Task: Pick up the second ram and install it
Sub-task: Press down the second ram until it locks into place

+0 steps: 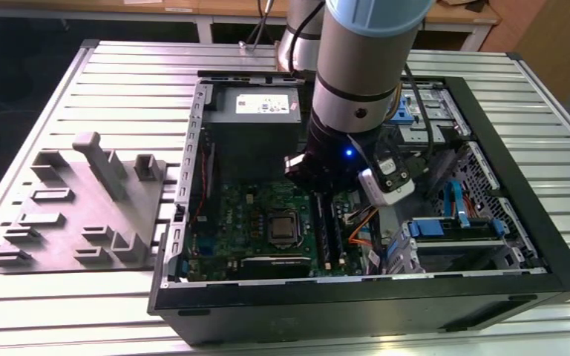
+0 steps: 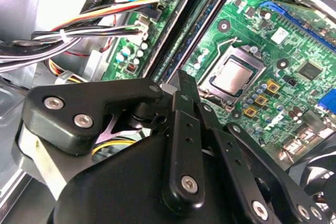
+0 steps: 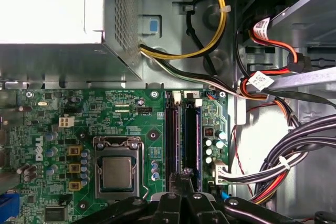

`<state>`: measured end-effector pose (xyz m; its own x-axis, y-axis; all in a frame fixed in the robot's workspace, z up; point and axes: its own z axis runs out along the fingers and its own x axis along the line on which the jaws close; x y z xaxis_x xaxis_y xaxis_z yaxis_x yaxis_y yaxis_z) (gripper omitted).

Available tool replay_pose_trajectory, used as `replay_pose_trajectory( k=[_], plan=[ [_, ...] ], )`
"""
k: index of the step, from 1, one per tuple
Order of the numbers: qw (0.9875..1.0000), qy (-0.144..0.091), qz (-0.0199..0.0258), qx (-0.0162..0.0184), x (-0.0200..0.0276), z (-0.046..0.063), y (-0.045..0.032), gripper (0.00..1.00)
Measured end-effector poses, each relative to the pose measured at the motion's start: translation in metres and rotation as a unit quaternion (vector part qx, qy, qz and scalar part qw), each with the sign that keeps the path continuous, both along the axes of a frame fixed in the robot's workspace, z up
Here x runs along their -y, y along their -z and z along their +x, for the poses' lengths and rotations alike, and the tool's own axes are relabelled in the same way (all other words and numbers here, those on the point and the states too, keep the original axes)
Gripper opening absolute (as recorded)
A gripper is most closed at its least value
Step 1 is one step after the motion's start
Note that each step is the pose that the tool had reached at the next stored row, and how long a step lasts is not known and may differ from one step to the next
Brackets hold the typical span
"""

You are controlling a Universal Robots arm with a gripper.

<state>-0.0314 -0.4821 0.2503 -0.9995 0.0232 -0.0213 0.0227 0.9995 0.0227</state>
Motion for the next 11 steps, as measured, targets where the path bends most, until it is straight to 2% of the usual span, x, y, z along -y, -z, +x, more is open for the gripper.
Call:
replay_pose_trajectory(
  k=[11],
  plan=[
    [1.0000,0.000,-0.0002,-0.0001,-0.0007,0.0001,-0.0004,0.10]
  ],
)
